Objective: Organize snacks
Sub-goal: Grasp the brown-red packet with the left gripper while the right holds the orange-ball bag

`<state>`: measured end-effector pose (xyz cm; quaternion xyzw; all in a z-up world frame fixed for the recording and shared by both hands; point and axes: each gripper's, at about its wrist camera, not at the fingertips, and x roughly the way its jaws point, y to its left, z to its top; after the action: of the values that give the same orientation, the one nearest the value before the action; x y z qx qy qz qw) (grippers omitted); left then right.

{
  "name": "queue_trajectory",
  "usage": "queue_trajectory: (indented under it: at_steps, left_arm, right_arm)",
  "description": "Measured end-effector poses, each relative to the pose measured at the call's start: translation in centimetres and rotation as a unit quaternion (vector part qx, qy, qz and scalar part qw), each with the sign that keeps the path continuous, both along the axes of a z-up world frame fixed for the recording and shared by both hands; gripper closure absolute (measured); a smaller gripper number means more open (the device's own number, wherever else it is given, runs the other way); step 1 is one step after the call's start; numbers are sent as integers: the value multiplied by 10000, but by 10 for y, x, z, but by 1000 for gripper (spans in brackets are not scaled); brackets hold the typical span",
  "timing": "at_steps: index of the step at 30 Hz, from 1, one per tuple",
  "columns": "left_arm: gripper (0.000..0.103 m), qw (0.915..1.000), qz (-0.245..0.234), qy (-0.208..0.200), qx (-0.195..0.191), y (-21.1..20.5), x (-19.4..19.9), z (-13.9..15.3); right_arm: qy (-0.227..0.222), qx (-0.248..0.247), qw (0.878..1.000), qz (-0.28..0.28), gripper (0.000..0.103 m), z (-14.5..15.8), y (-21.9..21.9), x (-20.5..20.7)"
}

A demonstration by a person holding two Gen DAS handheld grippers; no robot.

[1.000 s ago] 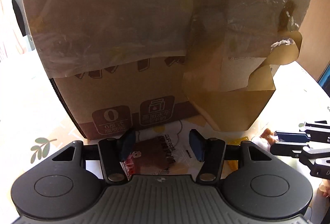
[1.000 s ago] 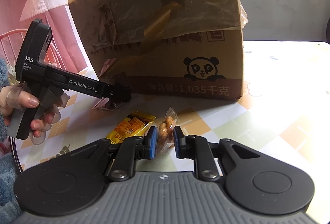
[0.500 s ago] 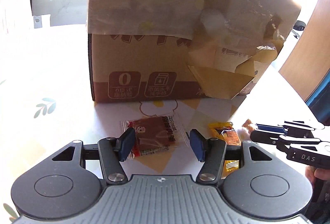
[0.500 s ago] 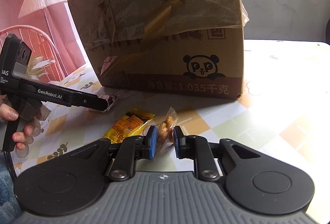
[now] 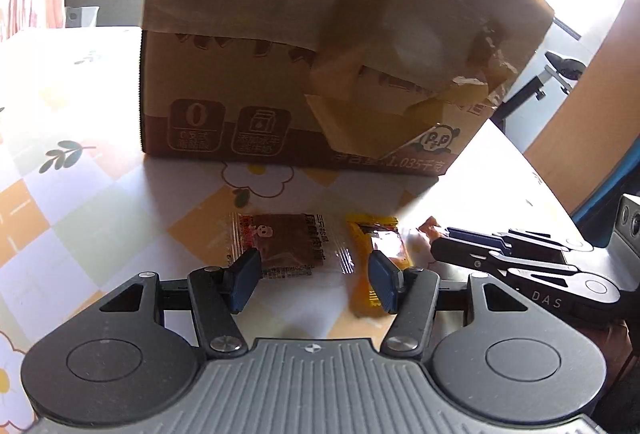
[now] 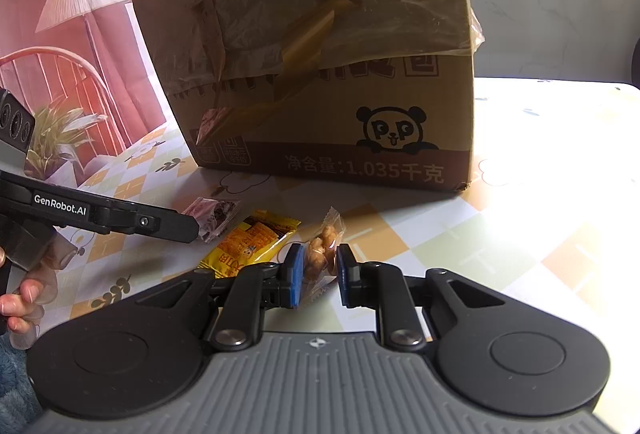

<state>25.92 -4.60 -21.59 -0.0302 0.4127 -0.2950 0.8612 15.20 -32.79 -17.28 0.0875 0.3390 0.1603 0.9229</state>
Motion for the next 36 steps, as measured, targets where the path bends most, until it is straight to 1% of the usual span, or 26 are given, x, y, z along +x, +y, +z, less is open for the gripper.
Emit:
queue_trajectory:
  at_steps: [2, 5, 9, 13, 16, 21, 23, 29, 30, 34, 36]
  left_arm:
    - [42, 9999, -88, -28, 58, -2, 4, 3]
    - [42, 9999, -34, -102, 93, -2, 19, 7]
    - [42, 10000, 22, -12, 67, -6, 41, 5]
    - [42, 9993, -288, -2, 224, -20, 49, -1]
    - [42, 9986, -459, -31, 253, -19, 48, -5]
    - [42, 9986, -472, 91, 211, -2, 35, -2]
    - [42, 9983, -518, 49, 273, 4, 24, -8]
    - [42, 9970, -591, -16, 507, 3, -3, -8]
    - [42, 9968, -609, -40, 521, 0, -4, -8]
    - [42, 9949, -618, -378, 706, -13, -4, -6]
    - [42, 9920, -724, -522, 891, -20, 0, -3]
  right_arm:
    - [2, 2, 10000, 6, 84, 0, 0, 0]
    - [4, 9, 10000, 9, 84, 0, 0, 0]
    - [6, 16, 10000, 10, 84, 0, -1, -1]
    - [8, 19, 10000, 13, 84, 0, -1, -1]
    - [11, 20, 10000, 15, 84, -1, -1, -1]
    - [16, 33, 10000, 10, 84, -1, -1, -1]
    - [18, 38, 10000, 9, 84, -1, -1, -1]
    - [25, 41, 10000, 4, 84, -1, -1, -1]
    - [24, 39, 10000, 5, 84, -1, -1, -1]
    - [22, 9, 10000, 3, 84, -1, 1, 0]
    - [22, 5, 10000, 3, 84, -1, 1, 0]
